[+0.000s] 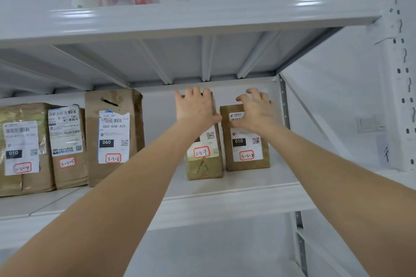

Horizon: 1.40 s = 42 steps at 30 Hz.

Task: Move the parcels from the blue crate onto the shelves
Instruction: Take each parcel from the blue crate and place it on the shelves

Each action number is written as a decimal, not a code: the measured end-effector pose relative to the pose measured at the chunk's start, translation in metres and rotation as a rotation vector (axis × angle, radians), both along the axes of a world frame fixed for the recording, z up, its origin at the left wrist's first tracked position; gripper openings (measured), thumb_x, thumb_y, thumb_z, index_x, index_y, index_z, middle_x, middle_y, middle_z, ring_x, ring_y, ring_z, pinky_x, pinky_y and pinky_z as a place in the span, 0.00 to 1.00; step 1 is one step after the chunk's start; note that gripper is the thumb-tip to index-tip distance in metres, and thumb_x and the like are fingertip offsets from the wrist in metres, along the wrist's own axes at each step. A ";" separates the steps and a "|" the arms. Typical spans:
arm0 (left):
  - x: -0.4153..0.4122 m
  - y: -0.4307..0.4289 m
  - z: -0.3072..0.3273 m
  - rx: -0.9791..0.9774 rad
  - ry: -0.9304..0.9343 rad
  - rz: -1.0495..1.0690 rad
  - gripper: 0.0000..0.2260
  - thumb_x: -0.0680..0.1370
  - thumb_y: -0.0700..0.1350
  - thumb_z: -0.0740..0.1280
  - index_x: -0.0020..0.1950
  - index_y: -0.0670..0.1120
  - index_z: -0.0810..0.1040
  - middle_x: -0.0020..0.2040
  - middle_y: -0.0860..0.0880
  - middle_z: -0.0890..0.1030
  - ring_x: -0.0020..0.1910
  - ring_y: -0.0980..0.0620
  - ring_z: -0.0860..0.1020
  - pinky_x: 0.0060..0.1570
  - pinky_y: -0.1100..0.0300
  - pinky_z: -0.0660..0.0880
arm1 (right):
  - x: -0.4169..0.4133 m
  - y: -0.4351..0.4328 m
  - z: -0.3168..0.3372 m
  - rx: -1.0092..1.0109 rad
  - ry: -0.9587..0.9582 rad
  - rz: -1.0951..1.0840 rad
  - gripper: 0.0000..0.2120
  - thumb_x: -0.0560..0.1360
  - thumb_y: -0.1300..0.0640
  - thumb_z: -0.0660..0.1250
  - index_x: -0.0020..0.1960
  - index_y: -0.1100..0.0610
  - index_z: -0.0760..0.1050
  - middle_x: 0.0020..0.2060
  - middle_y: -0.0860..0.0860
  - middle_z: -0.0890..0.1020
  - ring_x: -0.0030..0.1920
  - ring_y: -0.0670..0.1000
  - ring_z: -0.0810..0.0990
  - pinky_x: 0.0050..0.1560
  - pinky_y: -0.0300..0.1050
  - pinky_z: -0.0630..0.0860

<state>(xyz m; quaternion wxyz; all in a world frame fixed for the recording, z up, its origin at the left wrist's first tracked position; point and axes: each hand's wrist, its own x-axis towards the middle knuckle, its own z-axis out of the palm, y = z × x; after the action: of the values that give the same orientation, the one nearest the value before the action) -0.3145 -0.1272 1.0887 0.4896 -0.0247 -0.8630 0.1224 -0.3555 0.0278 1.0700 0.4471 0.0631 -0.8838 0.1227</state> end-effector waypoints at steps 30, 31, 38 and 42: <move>-0.021 -0.119 0.002 0.043 -0.087 0.040 0.35 0.70 0.63 0.67 0.70 0.47 0.61 0.66 0.42 0.68 0.67 0.42 0.65 0.67 0.46 0.61 | -0.008 -0.120 0.005 0.053 -0.071 0.139 0.36 0.65 0.35 0.71 0.69 0.43 0.66 0.67 0.48 0.67 0.69 0.56 0.60 0.60 0.56 0.66; -0.021 -0.119 0.002 0.038 -0.093 0.038 0.35 0.70 0.64 0.67 0.70 0.48 0.61 0.66 0.42 0.68 0.67 0.42 0.65 0.68 0.45 0.61 | -0.009 -0.120 0.006 0.045 -0.083 0.138 0.37 0.64 0.35 0.71 0.70 0.43 0.65 0.68 0.48 0.66 0.70 0.56 0.59 0.61 0.57 0.66; -0.024 -0.124 0.003 0.052 -0.105 0.028 0.33 0.70 0.63 0.67 0.68 0.47 0.62 0.64 0.41 0.69 0.65 0.41 0.66 0.64 0.45 0.64 | -0.006 -0.127 0.009 0.028 -0.168 0.149 0.36 0.64 0.35 0.73 0.67 0.44 0.67 0.58 0.48 0.72 0.63 0.55 0.63 0.46 0.49 0.70; -0.023 -0.125 0.004 0.056 -0.117 0.023 0.33 0.70 0.62 0.67 0.68 0.47 0.62 0.64 0.40 0.69 0.65 0.40 0.66 0.64 0.44 0.64 | -0.001 -0.127 0.013 0.009 -0.172 0.150 0.32 0.66 0.37 0.73 0.66 0.44 0.69 0.57 0.48 0.73 0.63 0.55 0.63 0.45 0.49 0.69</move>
<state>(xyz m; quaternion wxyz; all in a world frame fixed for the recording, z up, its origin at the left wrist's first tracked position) -0.3375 -0.2526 1.0926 0.4374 -0.0078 -0.8934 0.1020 -0.3569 -0.0991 1.0830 0.3589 0.1203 -0.9122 0.1567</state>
